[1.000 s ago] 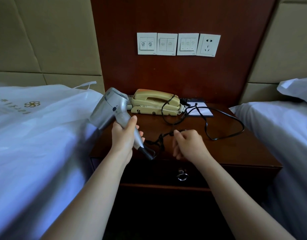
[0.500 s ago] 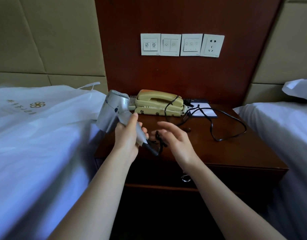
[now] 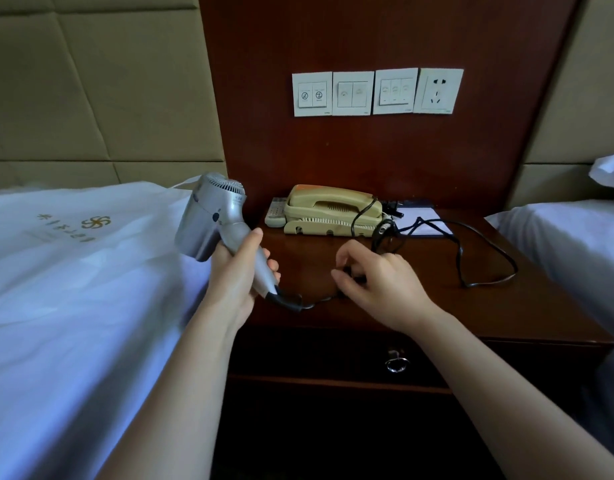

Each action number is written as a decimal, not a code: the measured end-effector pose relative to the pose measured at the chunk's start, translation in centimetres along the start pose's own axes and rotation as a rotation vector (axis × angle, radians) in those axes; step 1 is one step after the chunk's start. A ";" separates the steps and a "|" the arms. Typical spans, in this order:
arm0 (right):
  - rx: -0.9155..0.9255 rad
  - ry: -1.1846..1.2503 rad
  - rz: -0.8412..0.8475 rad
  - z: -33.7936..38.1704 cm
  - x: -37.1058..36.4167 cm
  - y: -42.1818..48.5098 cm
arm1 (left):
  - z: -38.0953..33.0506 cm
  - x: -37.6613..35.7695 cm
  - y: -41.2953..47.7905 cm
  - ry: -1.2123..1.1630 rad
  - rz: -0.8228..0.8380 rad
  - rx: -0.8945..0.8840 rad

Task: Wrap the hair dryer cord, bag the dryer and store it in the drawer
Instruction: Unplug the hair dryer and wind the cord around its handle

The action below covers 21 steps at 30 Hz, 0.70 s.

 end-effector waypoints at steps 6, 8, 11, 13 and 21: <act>0.112 -0.136 -0.004 -0.6 0.8 -0.7 | -0.9 1.0 0.1 0.192 0.023 -0.103; 0.127 -0.169 -0.007 -0.8 1.0 -0.8 | -1.0 1.4 0.1 0.232 0.034 -0.117; 0.142 -0.195 -0.026 -1.0 1.4 -0.6 | -1.1 1.6 0.0 0.285 0.080 -0.139; 0.144 -0.220 -0.010 -1.3 1.6 -0.7 | -1.1 1.5 -0.2 0.353 0.116 -0.168; 0.086 -0.250 0.002 -3.2 1.8 -0.3 | -1.7 1.1 -0.2 0.538 0.175 -0.205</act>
Point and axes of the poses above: each hand's wrist, its own y-axis towards the middle knuckle, its own x-axis out of the back of the hand, z = x × y, the point moved 5 cm from there along y, towards the middle knuckle, and after that the axes turned 7 degrees about y, right-handed, at the moved point
